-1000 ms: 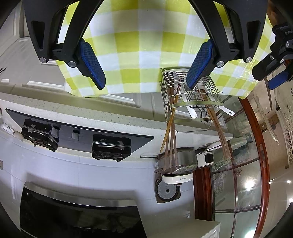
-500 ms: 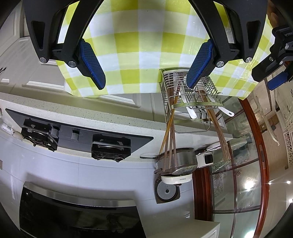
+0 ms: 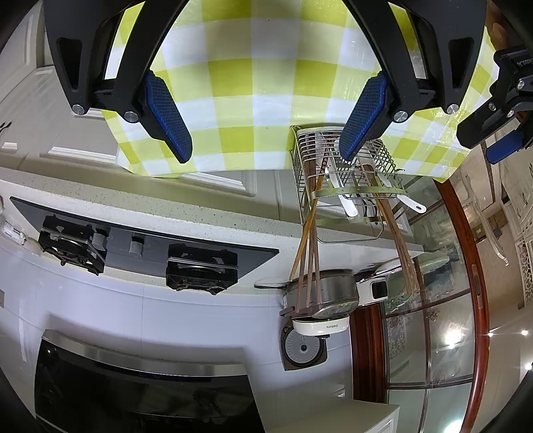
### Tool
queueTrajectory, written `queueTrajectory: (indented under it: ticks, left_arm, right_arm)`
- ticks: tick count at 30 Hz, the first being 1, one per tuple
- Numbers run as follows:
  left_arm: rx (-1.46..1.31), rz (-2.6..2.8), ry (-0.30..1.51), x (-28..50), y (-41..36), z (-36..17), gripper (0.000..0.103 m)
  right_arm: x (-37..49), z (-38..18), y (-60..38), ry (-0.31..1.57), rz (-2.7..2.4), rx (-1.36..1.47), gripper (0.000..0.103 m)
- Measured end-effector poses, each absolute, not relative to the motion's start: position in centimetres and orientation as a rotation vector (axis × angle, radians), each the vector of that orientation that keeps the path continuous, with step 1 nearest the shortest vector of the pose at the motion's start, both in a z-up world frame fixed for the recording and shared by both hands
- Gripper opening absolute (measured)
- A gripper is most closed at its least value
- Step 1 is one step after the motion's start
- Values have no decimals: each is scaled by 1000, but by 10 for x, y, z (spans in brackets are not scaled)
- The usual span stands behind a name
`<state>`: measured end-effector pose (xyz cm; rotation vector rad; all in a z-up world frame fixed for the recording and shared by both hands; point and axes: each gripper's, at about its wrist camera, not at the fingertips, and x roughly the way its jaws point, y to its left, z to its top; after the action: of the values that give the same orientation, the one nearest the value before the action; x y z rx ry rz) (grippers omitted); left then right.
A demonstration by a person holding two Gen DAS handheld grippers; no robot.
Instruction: Organize utensils
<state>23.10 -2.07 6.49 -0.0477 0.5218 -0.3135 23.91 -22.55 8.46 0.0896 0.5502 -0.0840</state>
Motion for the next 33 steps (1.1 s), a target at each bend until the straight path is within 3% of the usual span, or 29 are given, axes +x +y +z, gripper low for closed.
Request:
queueTrajectory:
  ticks: [33]
  left_arm:
    - [-9,-287,526,234,-26,56,99]
  right_arm:
    - [238,82,-228,553,-81,85,84]
